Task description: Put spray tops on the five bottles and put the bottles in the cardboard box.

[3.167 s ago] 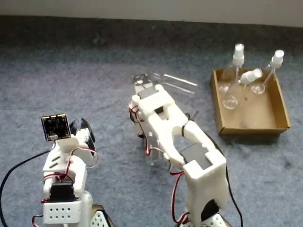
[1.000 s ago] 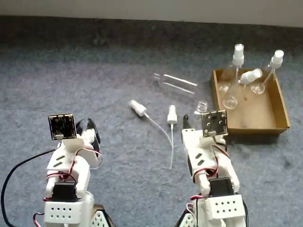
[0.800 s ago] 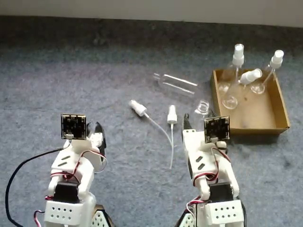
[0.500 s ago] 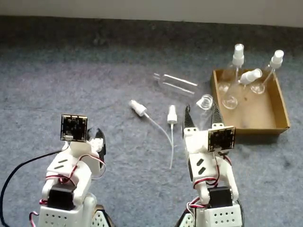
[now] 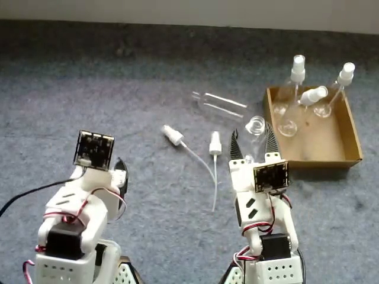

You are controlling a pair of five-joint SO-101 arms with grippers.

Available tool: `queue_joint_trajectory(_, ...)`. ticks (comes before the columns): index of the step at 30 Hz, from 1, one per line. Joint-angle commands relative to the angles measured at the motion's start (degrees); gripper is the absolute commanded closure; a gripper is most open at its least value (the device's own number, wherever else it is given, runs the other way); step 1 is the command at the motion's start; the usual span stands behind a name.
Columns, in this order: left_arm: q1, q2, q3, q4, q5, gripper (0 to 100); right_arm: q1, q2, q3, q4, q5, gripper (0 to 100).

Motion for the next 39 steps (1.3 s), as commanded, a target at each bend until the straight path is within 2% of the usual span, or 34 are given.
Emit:
queue_joint_trajectory(1, 1.1, 18.2, -11.6, 0.4, -0.9, 100, 0.7, -0.7, 6.7, -1.6, 0.7, 85.4)
queue_joint_trajectory(6, 2.8, 30.3, -17.4, 0.3, -0.7, 99, 0.7, -1.1, 6.7, 2.3, 0.7, 85.4)
queue_joint_trajectory(12, 8.3, 40.3, -22.6, -1.6, -0.2, 99, 0.7, -1.1, 6.7, 2.7, 0.7, 85.4)
queue_joint_trajectory(17, 8.5, 50.3, -28.0, -3.8, 7.5, 99, 0.7, -0.8, 6.7, 2.8, 0.7, 85.4)
queue_joint_trajectory(31, 11.6, 76.3, -47.1, -3.7, 14.5, 99, 0.6, -1.1, 6.7, 4.7, 0.7, 85.4)
queue_joint_trajectory(37, 11.5, 87.1, -54.1, -3.9, 22.1, 81, 0.6, -1.1, 6.7, 4.7, 0.7, 85.4)
queue_joint_trajectory(39, 11.5, 90.1, -56.5, -5.3, 25.5, 78, 0.6, -1.1, 6.7, 4.7, 0.7, 85.4)
